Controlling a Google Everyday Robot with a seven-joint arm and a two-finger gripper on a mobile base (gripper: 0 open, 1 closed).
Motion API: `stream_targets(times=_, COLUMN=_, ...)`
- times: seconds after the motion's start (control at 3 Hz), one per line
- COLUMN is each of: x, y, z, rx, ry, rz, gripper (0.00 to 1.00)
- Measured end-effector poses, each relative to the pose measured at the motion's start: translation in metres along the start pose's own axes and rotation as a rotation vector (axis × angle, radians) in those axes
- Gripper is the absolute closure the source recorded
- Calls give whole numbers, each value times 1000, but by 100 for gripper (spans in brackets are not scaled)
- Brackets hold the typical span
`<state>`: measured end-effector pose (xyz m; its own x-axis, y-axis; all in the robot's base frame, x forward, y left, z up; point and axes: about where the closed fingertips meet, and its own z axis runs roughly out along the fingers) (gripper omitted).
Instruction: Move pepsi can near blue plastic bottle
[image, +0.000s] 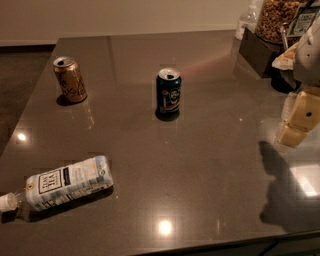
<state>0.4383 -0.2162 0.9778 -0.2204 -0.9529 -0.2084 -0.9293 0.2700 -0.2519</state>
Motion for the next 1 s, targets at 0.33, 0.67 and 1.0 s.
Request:
stream_targets(times=0.33, x=0, y=0, z=0, rx=0, ry=0, rz=0, gripper=0)
stream_targets(times=0.67, x=-2, y=-4, z=3, rx=-9, ry=-3, rz=13, gripper=0)
stream_targets(times=1.0, x=-15, y=-23, z=21, rx=-9, ry=-19, rz=40, gripper=0)
